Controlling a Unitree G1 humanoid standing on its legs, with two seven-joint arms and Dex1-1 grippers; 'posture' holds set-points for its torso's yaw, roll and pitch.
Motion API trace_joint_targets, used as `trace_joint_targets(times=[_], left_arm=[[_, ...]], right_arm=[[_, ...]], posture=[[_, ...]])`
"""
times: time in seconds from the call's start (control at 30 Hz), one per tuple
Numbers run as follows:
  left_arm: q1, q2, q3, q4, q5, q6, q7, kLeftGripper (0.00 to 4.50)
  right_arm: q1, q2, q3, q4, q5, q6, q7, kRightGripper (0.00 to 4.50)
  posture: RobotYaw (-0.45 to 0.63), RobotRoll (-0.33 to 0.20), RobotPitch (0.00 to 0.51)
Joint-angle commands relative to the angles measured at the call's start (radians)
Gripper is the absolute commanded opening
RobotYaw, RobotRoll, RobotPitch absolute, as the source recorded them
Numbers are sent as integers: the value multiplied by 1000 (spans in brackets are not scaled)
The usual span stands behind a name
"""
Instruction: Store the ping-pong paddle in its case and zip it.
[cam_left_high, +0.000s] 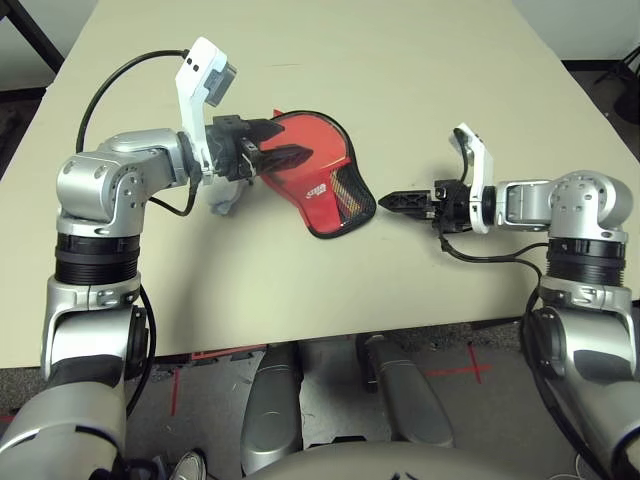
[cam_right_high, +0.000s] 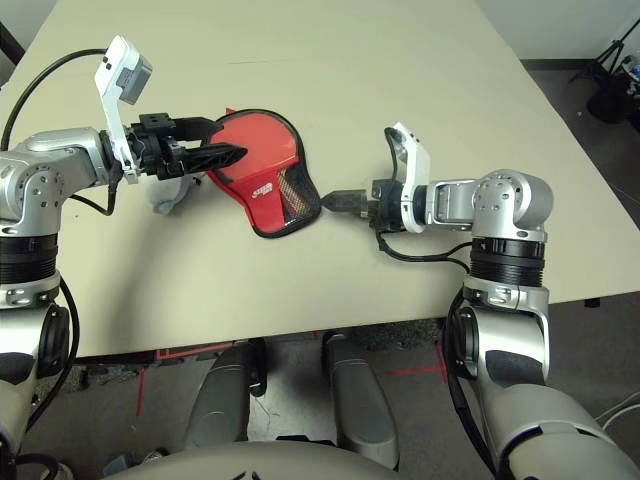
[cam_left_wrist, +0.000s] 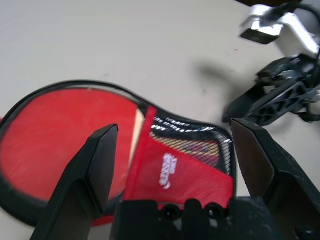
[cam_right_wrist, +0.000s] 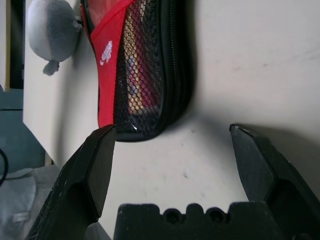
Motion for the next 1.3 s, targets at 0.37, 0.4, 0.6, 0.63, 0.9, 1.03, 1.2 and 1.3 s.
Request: trace_joint_targets(times=[0.37,0.4,0.6,0.63,0.9,1.03,1.2,1.3], left_arm=[[32,-9,21,-52,-45,31,52,4500],[32,-9,22,-53,-46,31,55,4500],[31,-7,26,-56,-55,32,68,4500],[32,-6,26,-56,-55,32,69,4500],[27,-8,26,-50,-56,27,75,4500],[25,-9,25,-42,-54,22,78,4500],[23,-14,24,-38,-54,18,82,4500],[24,-15,26,-38,-54,16,84,4500]], right_arm=[[-105,171,-27,197,-83,11,-91,4474],[-110,183,-32,207,-89,7,-91,4474],[-128,222,-40,265,-114,-29,-82,4474],[-131,227,-45,276,-117,-33,-82,4474],[-154,256,-98,333,-128,-39,-89,2835],[-155,262,-112,336,-131,-31,-91,1326],[-147,273,-134,320,-135,-18,-98,43],[-134,278,-160,291,-135,4,-111,43]], posture=[[60,0,231],[68,0,231],[74,0,230],[75,0,229],[72,0,227],[72,0,227],[69,0,224],[69,0,224]])
